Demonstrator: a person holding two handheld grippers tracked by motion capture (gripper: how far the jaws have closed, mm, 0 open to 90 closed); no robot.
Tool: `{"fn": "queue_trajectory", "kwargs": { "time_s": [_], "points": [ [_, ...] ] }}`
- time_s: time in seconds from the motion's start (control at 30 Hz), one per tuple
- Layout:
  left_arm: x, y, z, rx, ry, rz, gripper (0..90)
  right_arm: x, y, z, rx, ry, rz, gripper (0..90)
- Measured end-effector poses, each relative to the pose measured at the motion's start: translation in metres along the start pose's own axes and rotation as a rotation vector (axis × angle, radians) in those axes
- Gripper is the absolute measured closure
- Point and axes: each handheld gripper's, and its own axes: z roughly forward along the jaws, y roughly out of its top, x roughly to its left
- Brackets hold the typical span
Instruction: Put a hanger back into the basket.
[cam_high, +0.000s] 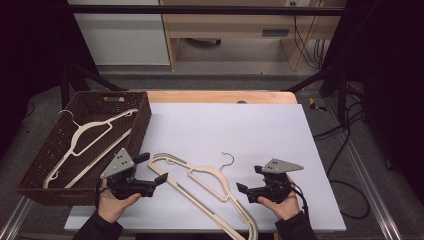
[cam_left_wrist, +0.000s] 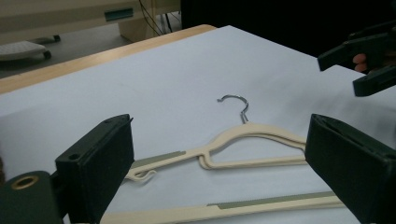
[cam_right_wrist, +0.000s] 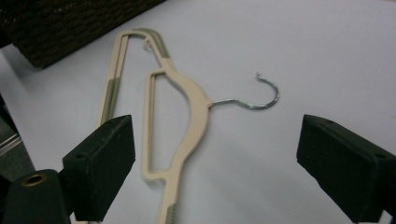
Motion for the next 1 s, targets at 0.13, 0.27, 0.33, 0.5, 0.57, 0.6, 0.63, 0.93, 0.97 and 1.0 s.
{"fn": "queue_trajectory", "kwargs": {
  "time_s": [0.13,0.27,0.33,0.5,0.57,0.6,0.63,0.93,0.97,1.0],
  "points": [
    [-0.003,-0.004,0.006,0.026,-0.011,0.002,8.6,0.007,-0.005,0.013,0.07,0.003,-0.01,16.2],
    [-0.003,-0.007,0.009,0.044,-0.012,0.005,8.6,0.017,-0.009,0.025,0.13,0.002,-0.043,22.9],
    [-0.002,-0.008,0.01,0.046,-0.011,0.0,8.7,0.019,-0.011,0.028,0.161,0.016,-0.051,27.4],
    [-0.002,-0.011,0.012,0.059,-0.01,-0.001,8.8,0.022,-0.019,0.034,0.235,0.016,-0.052,40.0],
    [-0.003,-0.011,0.013,0.06,-0.011,-0.001,8.9,0.023,-0.023,0.035,0.247,0.016,-0.048,43.9],
    [-0.003,-0.011,0.013,0.062,-0.012,-0.001,8.9,0.023,-0.026,0.035,0.261,0.012,-0.049,46.7],
    [-0.003,-0.012,0.013,0.063,-0.014,0.0,8.8,0.025,-0.027,0.035,0.278,0.01,-0.031,48.9],
    [-0.005,-0.013,0.017,0.075,-0.016,0.001,8.9,0.03,-0.036,0.033,0.329,0.027,-0.025,66.9],
    [-0.005,-0.013,0.017,0.077,-0.016,0.002,8.9,0.031,-0.036,0.033,0.337,0.023,-0.022,69.3],
    [-0.005,-0.014,0.018,0.08,-0.017,0.001,8.9,0.03,-0.037,0.033,0.337,0.02,-0.032,70.3]
  ]
}}
